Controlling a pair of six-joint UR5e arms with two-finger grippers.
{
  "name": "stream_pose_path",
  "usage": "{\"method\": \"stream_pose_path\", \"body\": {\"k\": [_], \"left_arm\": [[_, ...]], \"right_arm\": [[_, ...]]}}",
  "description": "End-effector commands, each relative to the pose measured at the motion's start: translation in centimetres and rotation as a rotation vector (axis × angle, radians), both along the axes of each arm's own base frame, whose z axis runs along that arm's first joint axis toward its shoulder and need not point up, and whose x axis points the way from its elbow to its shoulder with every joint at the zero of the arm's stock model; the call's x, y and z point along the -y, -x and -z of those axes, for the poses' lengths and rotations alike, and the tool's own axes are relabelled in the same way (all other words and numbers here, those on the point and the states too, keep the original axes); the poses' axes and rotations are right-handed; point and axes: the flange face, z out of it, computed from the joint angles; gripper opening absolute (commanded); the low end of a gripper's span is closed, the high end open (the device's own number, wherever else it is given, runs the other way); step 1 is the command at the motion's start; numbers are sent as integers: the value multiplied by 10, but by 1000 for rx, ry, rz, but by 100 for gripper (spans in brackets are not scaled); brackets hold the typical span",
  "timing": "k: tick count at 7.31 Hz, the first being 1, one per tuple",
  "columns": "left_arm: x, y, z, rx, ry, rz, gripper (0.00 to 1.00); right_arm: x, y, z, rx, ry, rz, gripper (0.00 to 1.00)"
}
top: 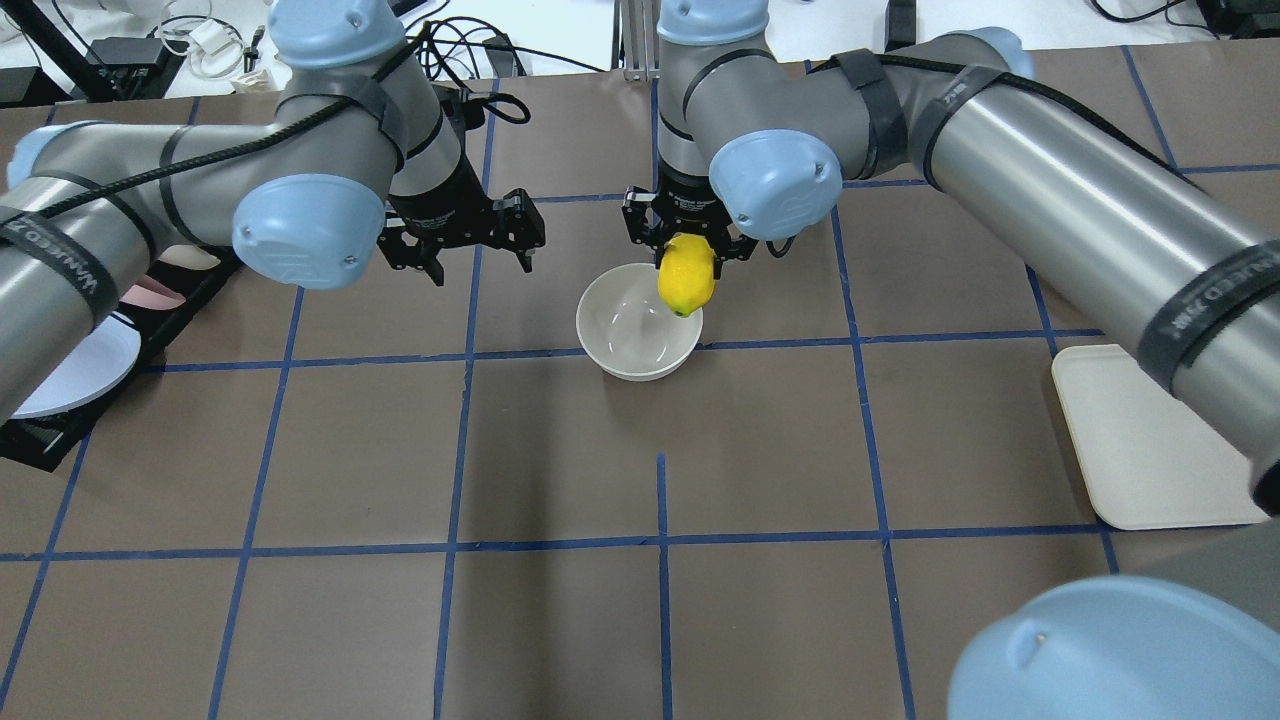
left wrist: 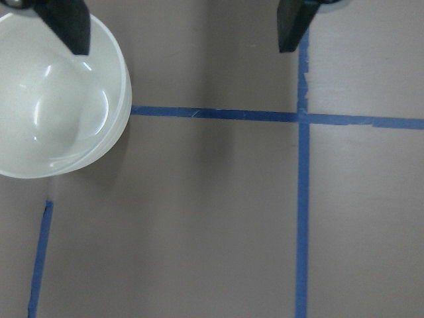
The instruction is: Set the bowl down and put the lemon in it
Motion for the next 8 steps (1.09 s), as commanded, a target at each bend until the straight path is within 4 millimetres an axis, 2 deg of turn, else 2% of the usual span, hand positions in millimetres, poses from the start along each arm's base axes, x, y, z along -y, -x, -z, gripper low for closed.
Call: {"method": "stream_pose_path", "body": {"k": [1,2,3,4,5,8], "left_arm": [[-24,-3,-42,18,32,4,100],[-34,-13,-63,24,15,19,100],[-37,-27,-83,33,-26,73,100],[-40,-31,-100,35,-29,75,100],[-41,-34,-109,34,-10,68,100],[-45,-41,-117,86,5,65,100]], "right_arm": [[-3,-29,33,2,3,-33,0],[-10,-40,40,18,-15,-48,0],[-11,-41,48,20,-30,-54,1],[-9,-42,57,15,-42,-52,20],[-9,-43,63,14,-51,-53,24],[-7,-44,81,1,-70,-69,60]]}}
